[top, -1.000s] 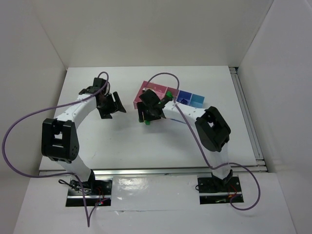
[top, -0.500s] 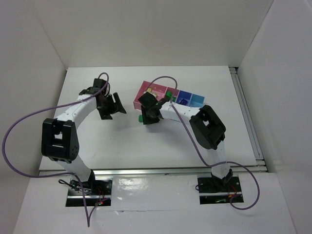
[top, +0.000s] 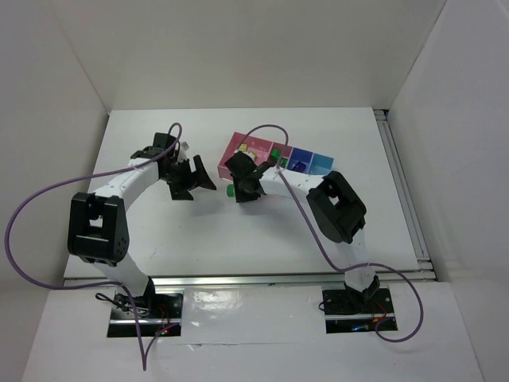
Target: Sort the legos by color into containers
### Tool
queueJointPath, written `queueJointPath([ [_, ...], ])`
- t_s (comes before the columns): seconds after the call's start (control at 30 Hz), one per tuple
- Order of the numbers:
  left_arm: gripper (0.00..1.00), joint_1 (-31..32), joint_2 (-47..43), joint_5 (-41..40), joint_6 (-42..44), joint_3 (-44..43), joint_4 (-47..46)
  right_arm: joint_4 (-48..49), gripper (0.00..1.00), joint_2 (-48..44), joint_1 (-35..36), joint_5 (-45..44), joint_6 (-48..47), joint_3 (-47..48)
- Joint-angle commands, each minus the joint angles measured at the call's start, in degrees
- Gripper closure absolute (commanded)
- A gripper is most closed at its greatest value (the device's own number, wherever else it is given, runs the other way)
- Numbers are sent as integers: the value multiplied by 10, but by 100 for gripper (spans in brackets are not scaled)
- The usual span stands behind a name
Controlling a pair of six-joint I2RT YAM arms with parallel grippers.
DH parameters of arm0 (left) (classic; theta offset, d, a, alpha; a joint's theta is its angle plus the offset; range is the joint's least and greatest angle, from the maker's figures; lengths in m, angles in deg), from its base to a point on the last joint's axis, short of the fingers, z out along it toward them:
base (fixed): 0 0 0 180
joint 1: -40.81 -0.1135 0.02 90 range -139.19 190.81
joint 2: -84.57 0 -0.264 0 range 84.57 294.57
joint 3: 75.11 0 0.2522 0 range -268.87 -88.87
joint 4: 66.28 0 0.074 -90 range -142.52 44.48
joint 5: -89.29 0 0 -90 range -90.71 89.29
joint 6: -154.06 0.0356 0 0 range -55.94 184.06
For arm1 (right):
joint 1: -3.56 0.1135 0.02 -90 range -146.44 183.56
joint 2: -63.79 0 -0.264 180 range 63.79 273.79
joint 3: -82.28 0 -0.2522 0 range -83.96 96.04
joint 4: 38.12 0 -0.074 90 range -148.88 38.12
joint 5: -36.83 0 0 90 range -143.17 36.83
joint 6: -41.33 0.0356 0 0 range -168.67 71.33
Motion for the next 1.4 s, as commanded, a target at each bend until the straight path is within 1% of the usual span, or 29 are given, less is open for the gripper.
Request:
queueJointPath([
  [0.0, 8, 1, 1, 37, 12, 1, -16, 17, 72, 15, -1, -16, -3, 18],
  [0.07, 8, -4, 6, 55, 26, 1, -22, 25, 83, -14, -1, -16, -8, 1],
  [0.1, 8, -4, 6, 83, 31, 1, -27, 30, 85, -26, -1, -11, -8, -21],
  [0.13, 4, -4, 6, 100, 37, 8, -40, 46, 88, -41, -1, 0, -13, -36],
  [0.17, 2, -4, 6, 116, 47, 8, -46, 56, 88, -58, -1, 0, -13, -52],
  [0.2, 2, -4, 12, 147, 52, 15, -52, 64, 91, -93, -1, 5, -20, -83],
  [0.23, 0, -4, 12, 159, 52, 21, -52, 73, 91, -109, -1, 5, -20, -98],
  [0.33, 0, -4, 25, 215, 65, 28, -80, 95, 94, -162, -1, 20, -31, -137],
  [0.47, 0, 6, 46, 229, 65, 33, -95, 109, 94, -197, -1, 40, -45, -156],
  [0.53, 1, 11, 51, 250, 65, 33, -117, 115, 94, -204, -1, 57, -45, -162],
  [0.6, 1, 18, 51, 264, 48, 38, -139, 131, 94, -219, 4, 77, -52, -170],
  [0.67, 4, 18, 45, 291, 34, 51, -180, 139, 94, -227, 4, 84, -52, -188],
  [0.7, 4, 18, 45, 299, 20, 60, -193, 147, 94, -227, 4, 90, -52, -188],
  [0.77, 7, 18, 39, 315, 13, 66, -211, 147, 94, -233, 4, 90, -52, -193],
  [0.9, 10, 24, 33, 320, 2, 66, -233, 147, 94, -233, 9, 96, -57, -188],
  [1.0, 15, 24, 39, 325, 2, 66, -233, 147, 94, -233, 10, 96, -57, -188],
  [1.03, 17, 29, 44, 325, -4, 61, -233, 147, 94, -233, 15, 96, -57, -183],
  [1.13, 31, 29, 44, 331, -10, 60, -240, 147, 94, -233, 15, 101, -57, -183],
  [1.17, 50, 29, 44, 331, -15, 60, -240, 147, 94, -233, 15, 101, -57, -183],
  [1.23, 68, 29, 44, 331, -15, 60, -240, 147, 94, -233, 15, 101, -63, -183],
  [1.27, 84, 29, 50, 331, -15, 54, -234, 147, 94, -233, 15, 101, -63, -183],
  [1.37, 96, 29, 56, 337, -15, 47, -229, 129, 94, -233, 20, 82, -63, -172],
])
